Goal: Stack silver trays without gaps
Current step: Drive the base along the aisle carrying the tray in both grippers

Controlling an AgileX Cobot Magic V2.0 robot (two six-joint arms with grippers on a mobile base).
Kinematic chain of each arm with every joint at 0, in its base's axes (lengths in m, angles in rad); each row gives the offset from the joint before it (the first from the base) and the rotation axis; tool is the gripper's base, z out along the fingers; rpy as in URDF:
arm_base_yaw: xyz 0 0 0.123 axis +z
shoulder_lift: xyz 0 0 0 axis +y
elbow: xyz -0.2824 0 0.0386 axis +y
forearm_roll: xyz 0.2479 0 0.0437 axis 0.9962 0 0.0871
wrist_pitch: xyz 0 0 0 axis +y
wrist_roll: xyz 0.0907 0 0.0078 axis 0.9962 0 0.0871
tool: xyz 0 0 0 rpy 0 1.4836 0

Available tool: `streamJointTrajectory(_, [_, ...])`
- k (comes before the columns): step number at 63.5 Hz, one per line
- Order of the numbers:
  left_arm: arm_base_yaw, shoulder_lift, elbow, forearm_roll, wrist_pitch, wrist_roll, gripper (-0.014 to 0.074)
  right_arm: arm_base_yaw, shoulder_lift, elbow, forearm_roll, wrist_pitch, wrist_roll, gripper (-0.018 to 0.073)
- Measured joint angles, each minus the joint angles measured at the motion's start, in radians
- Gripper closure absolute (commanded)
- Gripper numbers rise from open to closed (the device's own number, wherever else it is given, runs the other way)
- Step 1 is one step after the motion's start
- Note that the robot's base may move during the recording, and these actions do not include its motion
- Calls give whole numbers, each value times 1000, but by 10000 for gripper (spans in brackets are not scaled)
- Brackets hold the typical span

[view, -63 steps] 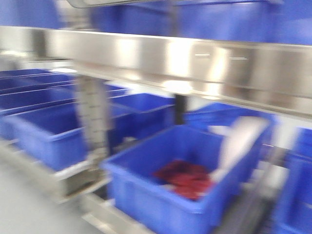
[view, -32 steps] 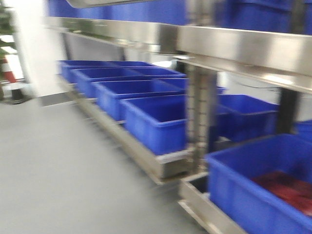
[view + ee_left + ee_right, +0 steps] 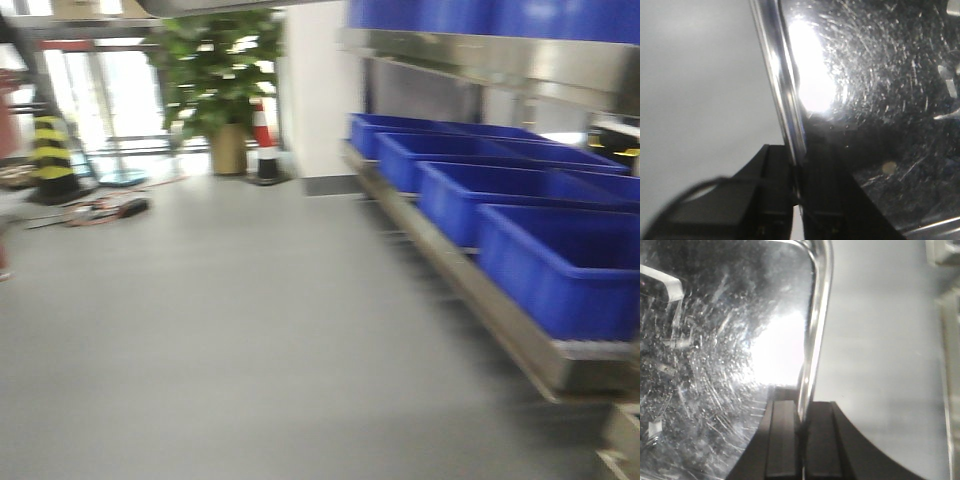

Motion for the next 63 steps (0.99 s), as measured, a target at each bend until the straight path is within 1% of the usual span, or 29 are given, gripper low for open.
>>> streamJointTrajectory(55, [0,0,0,0,3,0,645,0,-2,0,2,0,-2,504])
streamJointTrajectory(63, [0,0,0,-12,6,0,645,0,-2,0,0,0,-2,504])
